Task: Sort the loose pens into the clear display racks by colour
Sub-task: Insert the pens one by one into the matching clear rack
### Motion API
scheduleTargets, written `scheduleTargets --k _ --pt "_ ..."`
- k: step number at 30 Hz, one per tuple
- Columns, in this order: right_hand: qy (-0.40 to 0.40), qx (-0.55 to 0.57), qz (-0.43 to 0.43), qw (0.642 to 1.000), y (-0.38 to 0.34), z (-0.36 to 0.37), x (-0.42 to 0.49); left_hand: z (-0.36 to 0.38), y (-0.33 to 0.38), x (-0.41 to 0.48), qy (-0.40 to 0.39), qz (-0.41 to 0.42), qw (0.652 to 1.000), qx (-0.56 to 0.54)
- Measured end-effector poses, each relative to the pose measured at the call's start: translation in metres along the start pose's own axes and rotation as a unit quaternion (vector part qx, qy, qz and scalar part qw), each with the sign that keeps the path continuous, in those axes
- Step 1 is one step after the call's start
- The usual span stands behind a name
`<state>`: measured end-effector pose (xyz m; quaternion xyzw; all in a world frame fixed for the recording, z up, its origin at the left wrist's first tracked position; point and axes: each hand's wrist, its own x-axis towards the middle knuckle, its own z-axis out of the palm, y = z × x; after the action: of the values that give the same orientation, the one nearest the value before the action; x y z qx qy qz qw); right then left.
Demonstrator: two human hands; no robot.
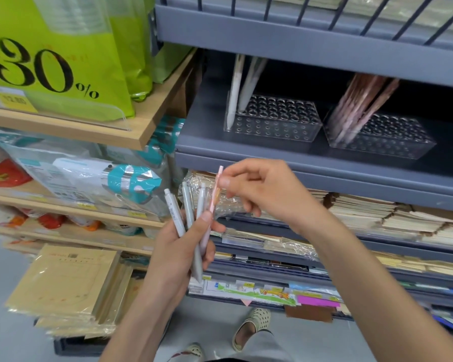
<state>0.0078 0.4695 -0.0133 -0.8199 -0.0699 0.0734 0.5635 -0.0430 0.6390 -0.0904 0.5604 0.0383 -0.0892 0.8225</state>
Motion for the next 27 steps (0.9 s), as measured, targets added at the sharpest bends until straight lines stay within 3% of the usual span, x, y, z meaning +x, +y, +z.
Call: scheduleTargets --k 5,10,14,16,20,24,27 --pt "-0.015 0.039 0.014 0.999 0.003 0.000 -0.006 0.005 -0.001 0.001 -0.010 0.002 1.000 0.018" --pt "0.081 0.126 0.000 0.989 0.004 -0.011 -0.007 0.006 -0.004 0.000 -0.010 -0.007 1.000 0.021" --pt "0.014 0.105 0.013 0.994 0.011 -0.005 -0.015 0.008 -0.008 0.002 -0.011 -0.008 0.999 0.032" --pt "0.023 0.110 0.012 0.994 0.014 -0.007 -0.020 0.010 -0.009 0.003 -0.018 -0.010 0.999 0.038" --pt "0.187 0.121 -0.038 0.974 0.015 -0.037 -0.031 0.016 -0.010 0.005 -0.031 -0.006 0.999 0.028" --pt "0.383 0.094 -0.106 0.913 0.020 -0.086 -0.048 0.028 -0.012 0.008 -0.037 -0.012 0.999 0.028" --pt "0.477 0.071 -0.126 0.867 0.027 -0.119 -0.056 0.041 -0.015 0.011 -0.048 -0.022 0.998 0.022"
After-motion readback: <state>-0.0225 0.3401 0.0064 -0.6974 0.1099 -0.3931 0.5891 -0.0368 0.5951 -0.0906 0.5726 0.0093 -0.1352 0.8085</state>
